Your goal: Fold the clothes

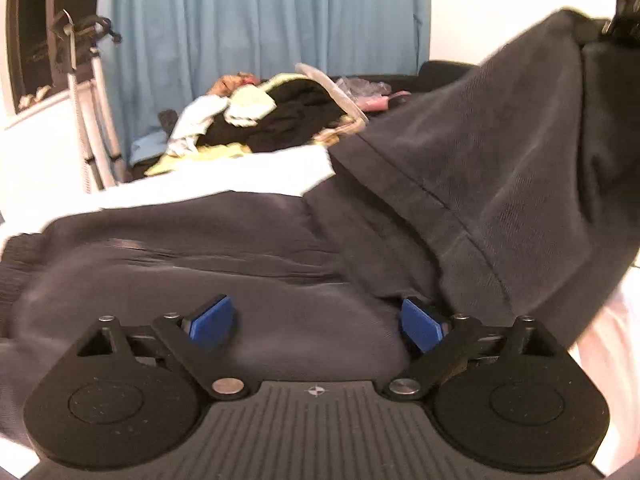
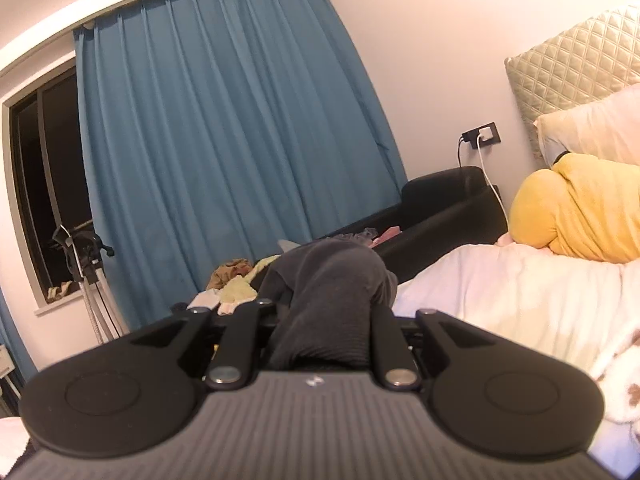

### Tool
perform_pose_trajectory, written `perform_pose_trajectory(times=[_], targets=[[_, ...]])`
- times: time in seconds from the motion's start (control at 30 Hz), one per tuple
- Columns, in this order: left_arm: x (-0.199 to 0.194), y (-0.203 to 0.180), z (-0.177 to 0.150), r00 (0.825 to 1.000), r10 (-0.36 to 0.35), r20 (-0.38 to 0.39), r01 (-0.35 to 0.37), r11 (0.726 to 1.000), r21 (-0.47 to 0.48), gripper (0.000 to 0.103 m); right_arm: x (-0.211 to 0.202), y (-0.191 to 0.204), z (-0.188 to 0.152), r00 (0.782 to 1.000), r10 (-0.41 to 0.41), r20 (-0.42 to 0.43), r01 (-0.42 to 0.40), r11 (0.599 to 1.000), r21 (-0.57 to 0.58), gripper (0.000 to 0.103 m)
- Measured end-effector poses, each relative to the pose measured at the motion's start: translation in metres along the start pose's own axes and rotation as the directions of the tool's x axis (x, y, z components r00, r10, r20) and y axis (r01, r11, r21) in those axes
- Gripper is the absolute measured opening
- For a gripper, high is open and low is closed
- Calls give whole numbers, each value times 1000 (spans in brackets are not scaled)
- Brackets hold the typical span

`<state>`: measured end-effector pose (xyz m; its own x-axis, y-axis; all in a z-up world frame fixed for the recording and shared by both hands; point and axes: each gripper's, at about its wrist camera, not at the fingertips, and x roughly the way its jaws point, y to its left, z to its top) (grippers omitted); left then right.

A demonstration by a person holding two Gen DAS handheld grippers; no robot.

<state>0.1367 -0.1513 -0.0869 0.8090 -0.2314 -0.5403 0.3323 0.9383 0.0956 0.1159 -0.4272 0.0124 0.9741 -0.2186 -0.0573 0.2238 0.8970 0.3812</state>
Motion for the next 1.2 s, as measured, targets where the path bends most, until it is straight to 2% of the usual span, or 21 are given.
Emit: perform_pose_trajectory(times=[0.13,0.3,0.4,0.47,0.57,0.67,0.73,0.87,0.93,1.0,1.1,1.17,1.2], targets=[[-49,47,-7,997,68,23,-67,996,-57,97,-10,14,-5,1000,13,17,-12,998,-57,18],[-86,106,-16,987,152,44,-144,978,-152,97,-11,27,-6,1000,-10,0,10,995,-95,18],[-105,134,-12,987,134,91,-110,966,-233,97,-8,46,-6,1000,-16,-7,15,991,-133,19],[-113,150,-10,983,134,122,-100,964,-247,97,-9,71,-9,1000,-4,4,5,981,-195,19],[-122,175,-12,978,128,164,-78,955,-285,97,-17,119,-20,998,54,42,-39,956,-290,19],[-134,210,-19,971,118,207,-35,931,-364,97,-19,179,-43,990,136,30,-113,913,-391,19],[-145,238,-24,959,134,249,-17,906,-422,97,-16,222,-68,982,186,-7,-171,884,-435,19],[-158,287,-44,936,189,297,10,829,-558,97,-11,303,-141,953,281,-110,-297,800,-521,19],[-159,308,-55,927,212,310,27,786,-618,97,-10,335,-184,929,319,-187,-367,737,-567,19],[-150,319,-62,933,202,298,46,755,-654,97,-10,363,-227,898,343,-276,-439,657,-612,19],[-138,334,-71,942,185,280,70,709,-702,97,-12,382,-270,869,342,-358,-494,560,-665,20],[-129,337,-71,950,170,263,70,702,-708,97,-11,380,-270,865,349,-361,-502,563,-657,21],[-127,338,-71,949,160,271,84,700,-709,97,-10,376,-265,859,359,-365,-511,567,-646,26]])
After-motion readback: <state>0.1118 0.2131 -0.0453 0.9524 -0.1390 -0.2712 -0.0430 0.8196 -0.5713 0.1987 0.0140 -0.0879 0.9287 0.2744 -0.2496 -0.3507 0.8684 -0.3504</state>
